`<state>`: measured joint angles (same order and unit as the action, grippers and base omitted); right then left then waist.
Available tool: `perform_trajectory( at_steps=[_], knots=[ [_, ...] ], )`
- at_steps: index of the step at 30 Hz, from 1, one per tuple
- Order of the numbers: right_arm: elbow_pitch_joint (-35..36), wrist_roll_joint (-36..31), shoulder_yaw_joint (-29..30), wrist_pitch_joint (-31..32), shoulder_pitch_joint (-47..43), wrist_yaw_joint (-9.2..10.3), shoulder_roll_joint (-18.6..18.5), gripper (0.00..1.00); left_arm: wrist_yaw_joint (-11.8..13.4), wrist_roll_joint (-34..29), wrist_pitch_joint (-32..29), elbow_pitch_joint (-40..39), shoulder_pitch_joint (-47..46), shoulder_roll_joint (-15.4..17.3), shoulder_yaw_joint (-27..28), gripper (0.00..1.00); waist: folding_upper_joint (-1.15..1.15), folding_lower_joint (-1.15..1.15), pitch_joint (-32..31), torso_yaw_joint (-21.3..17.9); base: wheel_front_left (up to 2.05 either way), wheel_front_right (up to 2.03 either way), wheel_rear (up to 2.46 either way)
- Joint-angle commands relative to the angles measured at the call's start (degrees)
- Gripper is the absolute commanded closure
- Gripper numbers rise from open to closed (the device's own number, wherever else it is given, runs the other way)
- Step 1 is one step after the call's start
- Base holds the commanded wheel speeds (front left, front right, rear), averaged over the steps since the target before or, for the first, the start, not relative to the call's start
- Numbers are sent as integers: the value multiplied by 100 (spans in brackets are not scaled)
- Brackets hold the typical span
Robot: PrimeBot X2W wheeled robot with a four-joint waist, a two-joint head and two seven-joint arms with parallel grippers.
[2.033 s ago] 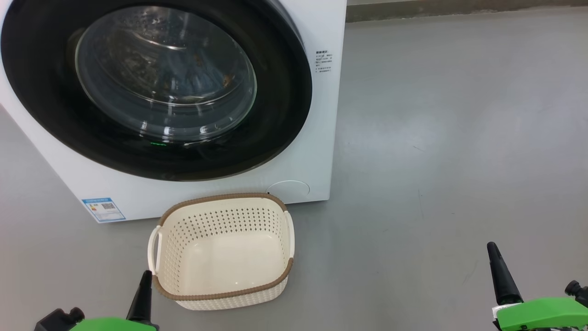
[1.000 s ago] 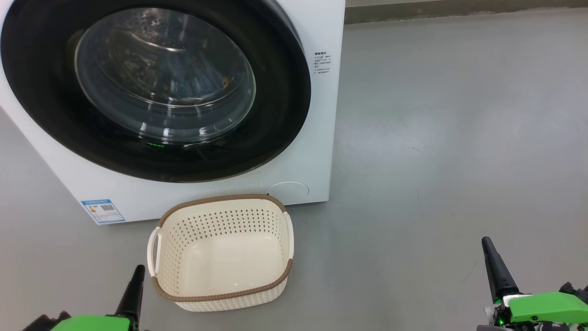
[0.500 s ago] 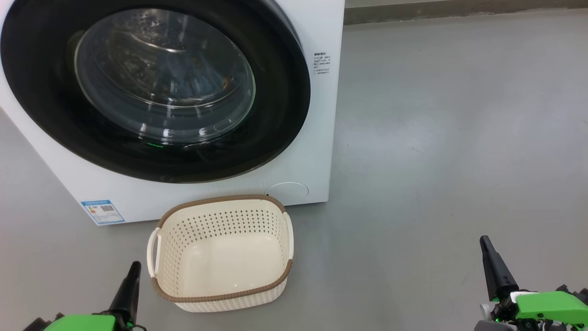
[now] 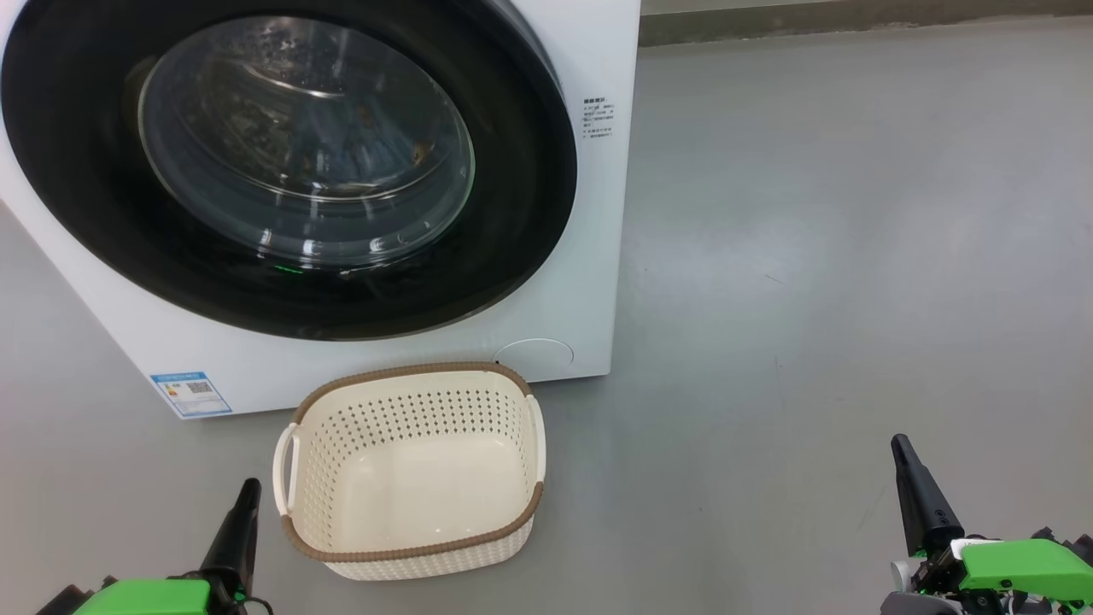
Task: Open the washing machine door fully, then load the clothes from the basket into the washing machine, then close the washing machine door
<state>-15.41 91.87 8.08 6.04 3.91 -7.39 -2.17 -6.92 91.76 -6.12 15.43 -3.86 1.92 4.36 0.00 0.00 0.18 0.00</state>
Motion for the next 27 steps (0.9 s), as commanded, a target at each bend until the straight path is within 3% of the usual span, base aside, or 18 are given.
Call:
perform_trajectory(
  at_steps=[1, 27],
  knots=[
    [139, 30, -156, 45, 227, -10, -71, 100, -57, 54, -23, -138, -231, 112, 200, 100, 0, 0, 0, 0, 0, 0, 0],
    [139, 30, -157, 44, 227, -10, -71, 100, -57, 47, -29, -138, -232, 106, 208, 100, 0, 0, 0, 0, 0, 0, 0]
  ],
)
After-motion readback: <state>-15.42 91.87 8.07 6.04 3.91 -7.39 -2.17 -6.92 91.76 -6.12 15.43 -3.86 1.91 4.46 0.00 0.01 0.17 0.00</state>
